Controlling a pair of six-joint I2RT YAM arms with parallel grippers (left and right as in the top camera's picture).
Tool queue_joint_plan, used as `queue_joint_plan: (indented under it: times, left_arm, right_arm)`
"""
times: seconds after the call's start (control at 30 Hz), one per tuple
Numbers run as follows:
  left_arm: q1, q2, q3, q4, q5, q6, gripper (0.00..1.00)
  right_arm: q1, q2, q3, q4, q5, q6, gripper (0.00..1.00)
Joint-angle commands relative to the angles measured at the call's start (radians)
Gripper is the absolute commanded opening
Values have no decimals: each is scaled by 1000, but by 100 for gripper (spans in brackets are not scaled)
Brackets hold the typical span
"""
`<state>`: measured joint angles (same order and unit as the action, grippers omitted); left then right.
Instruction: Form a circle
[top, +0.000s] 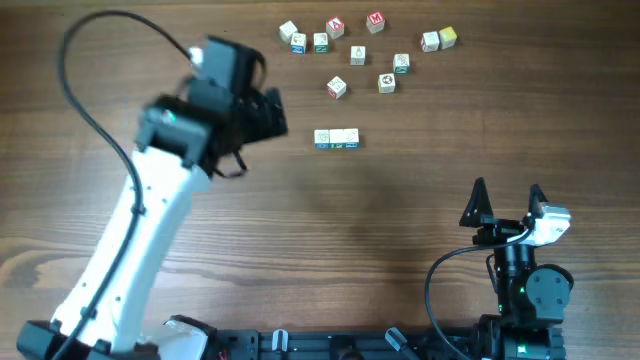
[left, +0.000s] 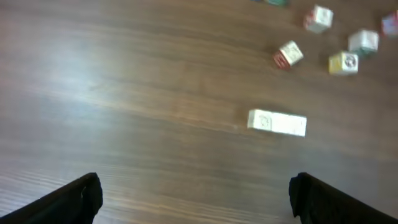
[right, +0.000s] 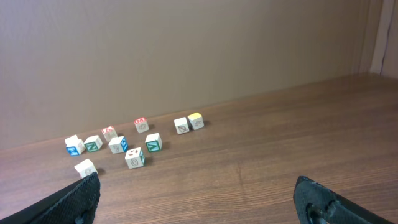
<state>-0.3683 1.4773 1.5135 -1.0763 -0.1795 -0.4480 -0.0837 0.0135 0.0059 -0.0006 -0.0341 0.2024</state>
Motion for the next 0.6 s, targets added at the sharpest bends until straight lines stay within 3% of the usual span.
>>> queue_joint_plan:
  times: [0.0, 0.33, 0.57]
  left_arm:
    - [-40, -111, -185, 95, -71, 47, 100]
    - [144, -500, -770, 556, 54, 48, 100]
    - [364, -925, -1147, 724, 162, 48, 100]
  right_arm:
    - [2, -9, -1, 1, -16, 10, 100]
    - [2, -9, -1, 1, -16, 10, 100]
    - [2, -9, -1, 1, -16, 10, 100]
